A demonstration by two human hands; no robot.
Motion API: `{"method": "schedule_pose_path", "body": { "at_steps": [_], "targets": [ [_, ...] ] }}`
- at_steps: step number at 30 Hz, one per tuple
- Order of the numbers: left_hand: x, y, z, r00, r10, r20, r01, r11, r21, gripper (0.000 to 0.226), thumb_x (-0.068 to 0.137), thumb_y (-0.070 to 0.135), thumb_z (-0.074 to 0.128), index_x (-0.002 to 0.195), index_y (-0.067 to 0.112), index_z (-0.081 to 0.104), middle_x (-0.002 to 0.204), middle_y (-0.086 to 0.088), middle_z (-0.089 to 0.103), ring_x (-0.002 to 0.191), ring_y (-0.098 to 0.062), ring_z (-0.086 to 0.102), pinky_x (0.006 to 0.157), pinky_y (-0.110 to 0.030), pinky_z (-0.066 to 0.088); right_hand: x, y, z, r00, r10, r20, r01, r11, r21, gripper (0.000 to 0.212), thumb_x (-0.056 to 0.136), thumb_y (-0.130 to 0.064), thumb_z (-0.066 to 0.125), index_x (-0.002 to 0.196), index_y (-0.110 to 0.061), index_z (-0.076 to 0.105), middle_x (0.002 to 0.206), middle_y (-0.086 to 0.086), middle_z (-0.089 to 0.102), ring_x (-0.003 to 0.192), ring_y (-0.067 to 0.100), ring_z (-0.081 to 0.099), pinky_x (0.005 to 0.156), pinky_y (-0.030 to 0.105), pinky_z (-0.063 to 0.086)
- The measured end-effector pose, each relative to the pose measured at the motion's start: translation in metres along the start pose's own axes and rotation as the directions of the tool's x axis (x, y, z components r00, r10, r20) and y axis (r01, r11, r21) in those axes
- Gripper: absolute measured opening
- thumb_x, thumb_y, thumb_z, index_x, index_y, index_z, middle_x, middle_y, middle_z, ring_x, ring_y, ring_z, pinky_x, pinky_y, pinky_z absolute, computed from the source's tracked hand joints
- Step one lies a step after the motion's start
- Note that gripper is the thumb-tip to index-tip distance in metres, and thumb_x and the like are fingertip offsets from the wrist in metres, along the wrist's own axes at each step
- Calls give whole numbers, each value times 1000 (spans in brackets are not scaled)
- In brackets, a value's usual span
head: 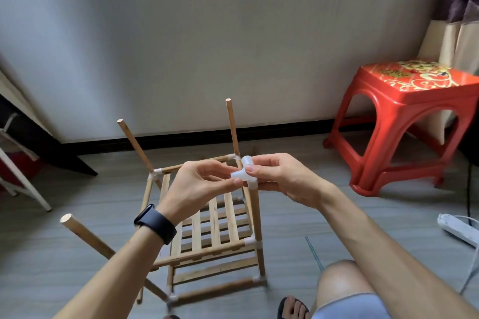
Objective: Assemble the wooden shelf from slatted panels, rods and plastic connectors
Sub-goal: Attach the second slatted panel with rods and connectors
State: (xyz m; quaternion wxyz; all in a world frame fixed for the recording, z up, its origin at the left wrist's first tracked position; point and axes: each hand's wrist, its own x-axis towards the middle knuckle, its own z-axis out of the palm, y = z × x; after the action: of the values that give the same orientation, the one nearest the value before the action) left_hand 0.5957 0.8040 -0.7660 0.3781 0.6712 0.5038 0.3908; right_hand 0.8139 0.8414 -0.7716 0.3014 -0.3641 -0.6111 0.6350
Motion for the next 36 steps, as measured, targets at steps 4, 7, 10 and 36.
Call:
{"method": "schedule_pose_path", "body": {
  "at_steps": [4,7,10,36],
  "targets": [
    [1,1,-1,1000,-13,12,13,1000,-17,33,72,28,81,103,15,76,96,-1,78,89,-20,75,85,-40,61,-1,-1,0,1000,-24,-21,22,998,-56,34,97,-27,64,123,-6,67,114,10,73,107,23,71,99,39,55],
    [3,-3,-3,1000,-2,11,2,1000,-6,46,69,47,86,103,17,76,97,-1,78,90,-22,75,85,-43,59,-3,-2,0,999,-37,-35,34,995,-90,33,96,-29,65,122,-9,68,111,7,74,104,20,72,95,37,57],
    [3,-6,-3,1000,9,28,-9,1000,23,60,63,62,80,105,20,75,98,0,77,89,-21,75,81,-37,60,-4,0,-2,998,-48,-40,42,990,-132,34,95,-35,65,122,-14,69,113,7,73,105,21,71,97,39,56],
    [174,-202,69,954,-301,9,160,532,831,77,99,64,25,160,25,-1,167,5,-10,153,-17,-13,123,-53,-4,105,314,-139,714,544,-440,-660,314,-682,65,98,-39,45,157,-23,25,166,12,9,148,36,24,118,42,30]
  ]
}}
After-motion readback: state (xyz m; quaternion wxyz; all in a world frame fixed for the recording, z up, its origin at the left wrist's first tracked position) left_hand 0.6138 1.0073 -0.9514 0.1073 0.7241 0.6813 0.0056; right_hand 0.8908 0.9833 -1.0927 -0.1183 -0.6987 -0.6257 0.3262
